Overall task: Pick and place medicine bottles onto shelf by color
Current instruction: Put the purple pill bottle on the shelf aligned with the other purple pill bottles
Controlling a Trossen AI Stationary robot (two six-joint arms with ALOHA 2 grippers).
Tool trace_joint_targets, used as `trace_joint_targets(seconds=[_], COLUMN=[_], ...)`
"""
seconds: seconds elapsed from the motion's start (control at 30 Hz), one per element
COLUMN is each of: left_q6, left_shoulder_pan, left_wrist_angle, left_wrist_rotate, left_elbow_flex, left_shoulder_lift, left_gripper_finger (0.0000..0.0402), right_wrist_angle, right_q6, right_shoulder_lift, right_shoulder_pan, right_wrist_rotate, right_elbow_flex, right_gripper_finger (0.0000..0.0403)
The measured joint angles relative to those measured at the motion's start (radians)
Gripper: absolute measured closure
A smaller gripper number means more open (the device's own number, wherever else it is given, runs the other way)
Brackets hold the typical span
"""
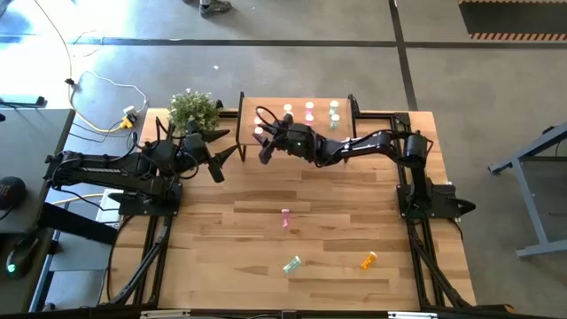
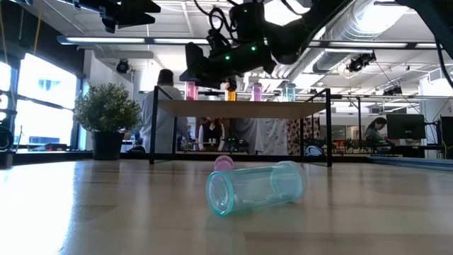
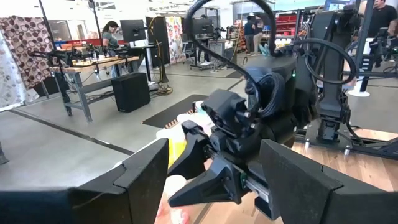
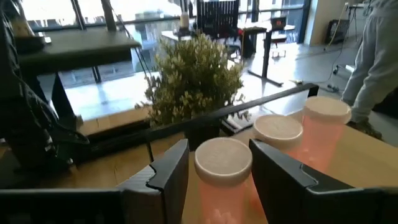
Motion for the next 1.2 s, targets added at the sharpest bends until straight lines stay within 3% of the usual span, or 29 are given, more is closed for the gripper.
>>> trace_joint_targets(seconds=[0.47, 0.63, 0.9, 1.2], left_q6=[0.0, 0.0, -0.014, -0.289], left_shoulder_pan=[0.0, 0.0, 0.0, -0.001], left_wrist_angle=[-0.001, -0.002, -0.063, -0.167], left_wrist_rotate=[0.001, 0.0, 0.006, 0.182], left_elbow_flex=[0.0, 0.0, 0.0, 0.0], left_shoulder_lift=[0.0, 0.0, -0.004, -0.003], left_gripper_finger=[0.0161, 0.0161, 0.0161, 0.0161], right_wrist_angle=[-0.106, -0.176, -0.51, -1.016], right_q6=[-0.04, -0.06, -0.016, 0.342], right_shoulder_lift=[0.0, -0.062, -0.31, -0.548], right_shoulder_pan=[0.002, 0.002, 0.003, 0.08], right_wrist_rotate=[-0.004, -0.005, 0.0, -0.011], right_elbow_flex=[0.112, 0.151, 0.175, 0.175], right_gripper_finger=[0.0244, 0.0244, 0.0244, 0.0244])
